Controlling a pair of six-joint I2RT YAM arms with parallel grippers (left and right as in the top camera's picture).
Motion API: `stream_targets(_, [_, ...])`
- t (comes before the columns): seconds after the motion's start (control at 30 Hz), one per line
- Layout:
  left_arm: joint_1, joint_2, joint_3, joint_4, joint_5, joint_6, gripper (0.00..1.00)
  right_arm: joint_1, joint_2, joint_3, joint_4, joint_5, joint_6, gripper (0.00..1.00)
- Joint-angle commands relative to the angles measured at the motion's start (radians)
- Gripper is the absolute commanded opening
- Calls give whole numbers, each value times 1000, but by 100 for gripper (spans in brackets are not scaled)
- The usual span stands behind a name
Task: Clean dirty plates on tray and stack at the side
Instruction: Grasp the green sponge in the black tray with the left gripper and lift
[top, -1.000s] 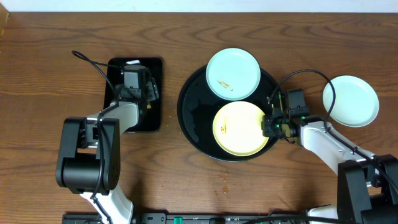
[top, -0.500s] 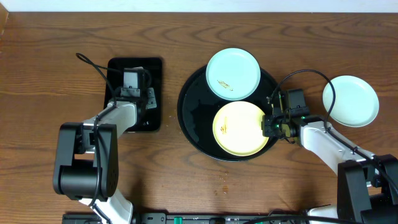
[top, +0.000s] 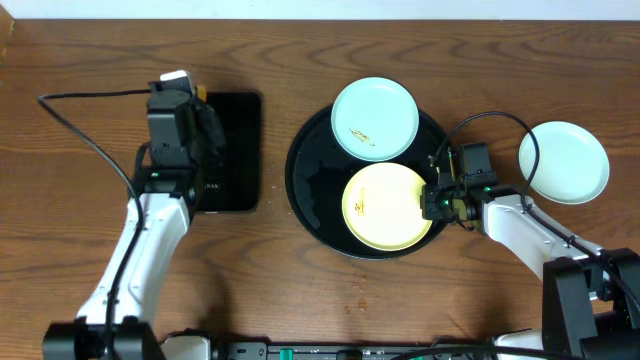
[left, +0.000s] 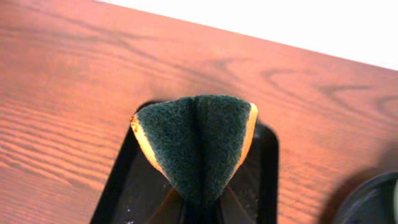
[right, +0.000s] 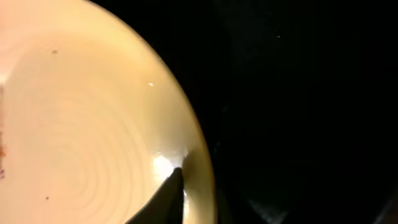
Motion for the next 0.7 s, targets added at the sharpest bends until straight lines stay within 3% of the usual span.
stream_targets(0.0, [6,-5,14,-9,-6,14,8,7,32,-14,-5,18,5,24])
stream_targets(0.1, [6,-2,14,-10,-6,14,8,7,32,-14,-5,18,5,33])
stream_targets(0.3, [6,-1,13,-29,-6,14,8,7,32,-14,-5,18,5,41])
stream_targets(0.67, [6,28,10,-88,-5,14,8,7,32,-14,-8,18,5,40])
